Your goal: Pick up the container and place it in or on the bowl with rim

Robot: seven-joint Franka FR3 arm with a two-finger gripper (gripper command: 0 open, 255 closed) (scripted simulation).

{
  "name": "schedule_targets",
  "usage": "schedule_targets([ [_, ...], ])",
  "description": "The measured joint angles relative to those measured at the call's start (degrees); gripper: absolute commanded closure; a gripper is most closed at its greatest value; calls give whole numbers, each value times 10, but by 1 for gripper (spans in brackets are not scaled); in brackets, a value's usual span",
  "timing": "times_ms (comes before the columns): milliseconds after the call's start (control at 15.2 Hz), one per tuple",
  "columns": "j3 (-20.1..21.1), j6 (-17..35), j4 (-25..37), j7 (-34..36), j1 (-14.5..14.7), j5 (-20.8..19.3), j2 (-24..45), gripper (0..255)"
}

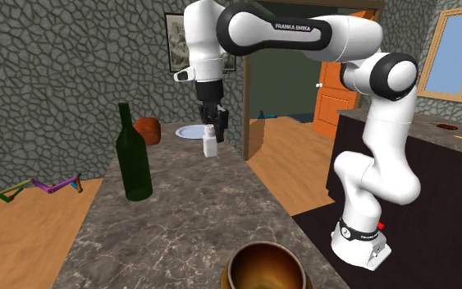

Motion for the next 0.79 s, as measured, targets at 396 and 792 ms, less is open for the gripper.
schedule_targets([
  [396, 48, -4, -31, 89, 40, -3, -36, 255],
  [792, 100, -1, -55, 180, 79, 5, -56, 255],
])
